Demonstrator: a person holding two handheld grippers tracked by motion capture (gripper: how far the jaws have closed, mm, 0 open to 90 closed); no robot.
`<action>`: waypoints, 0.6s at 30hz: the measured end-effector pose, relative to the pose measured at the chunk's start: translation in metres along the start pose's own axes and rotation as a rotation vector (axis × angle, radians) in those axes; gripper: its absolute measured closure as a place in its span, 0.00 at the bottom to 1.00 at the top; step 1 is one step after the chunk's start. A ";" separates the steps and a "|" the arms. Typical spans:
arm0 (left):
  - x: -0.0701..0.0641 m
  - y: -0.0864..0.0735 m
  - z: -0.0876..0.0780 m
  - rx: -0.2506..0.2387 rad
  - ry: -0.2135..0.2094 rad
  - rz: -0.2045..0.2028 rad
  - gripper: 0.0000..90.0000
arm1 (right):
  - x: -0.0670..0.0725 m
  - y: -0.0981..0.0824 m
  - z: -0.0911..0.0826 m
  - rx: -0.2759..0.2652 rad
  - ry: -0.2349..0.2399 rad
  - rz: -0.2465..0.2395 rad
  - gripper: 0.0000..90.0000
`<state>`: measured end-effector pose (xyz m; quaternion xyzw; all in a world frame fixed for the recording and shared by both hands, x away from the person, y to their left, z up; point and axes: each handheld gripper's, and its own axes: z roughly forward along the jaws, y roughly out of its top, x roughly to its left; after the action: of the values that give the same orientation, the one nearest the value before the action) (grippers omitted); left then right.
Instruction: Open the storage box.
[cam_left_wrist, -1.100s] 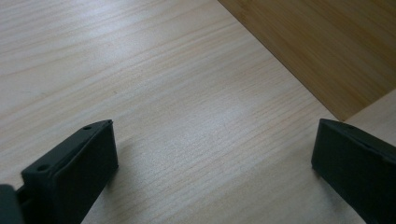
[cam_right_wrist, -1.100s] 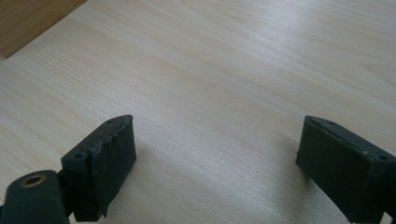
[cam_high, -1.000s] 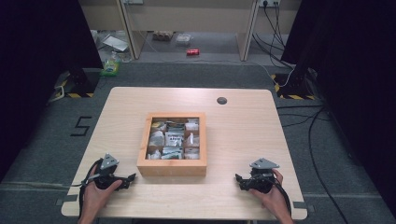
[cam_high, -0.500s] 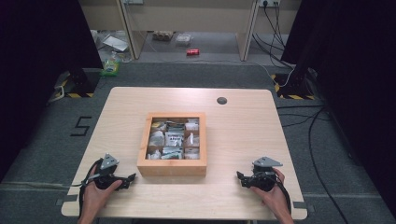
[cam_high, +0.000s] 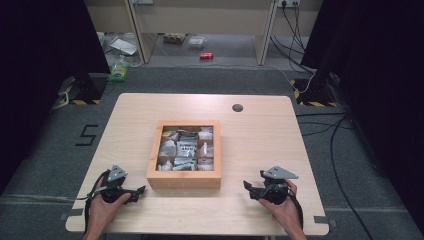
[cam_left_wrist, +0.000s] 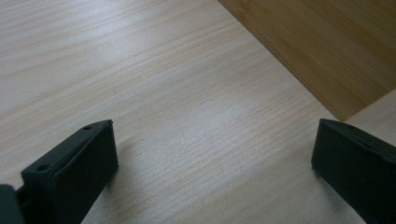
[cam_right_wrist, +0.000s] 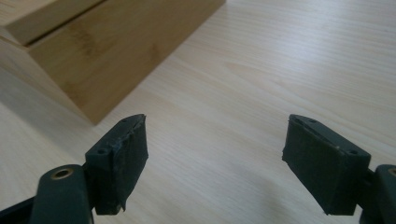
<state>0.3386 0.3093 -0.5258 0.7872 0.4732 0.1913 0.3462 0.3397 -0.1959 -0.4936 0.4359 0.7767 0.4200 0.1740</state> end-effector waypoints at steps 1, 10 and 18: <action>0.000 0.000 0.000 0.000 0.000 0.000 0.00 | 0.003 0.001 0.001 -0.002 0.005 -0.009 0.27; 0.000 0.000 0.000 0.000 0.000 0.000 0.00 | 0.025 0.008 0.008 -0.015 0.073 -0.026 0.37; 0.000 0.000 0.000 0.000 0.000 0.000 0.00 | 0.037 0.014 0.011 -0.053 0.117 -0.038 0.46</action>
<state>0.3386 0.3092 -0.5259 0.7870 0.4732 0.1914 0.3464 0.3333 -0.1562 -0.4849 0.3911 0.7823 0.4618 0.1476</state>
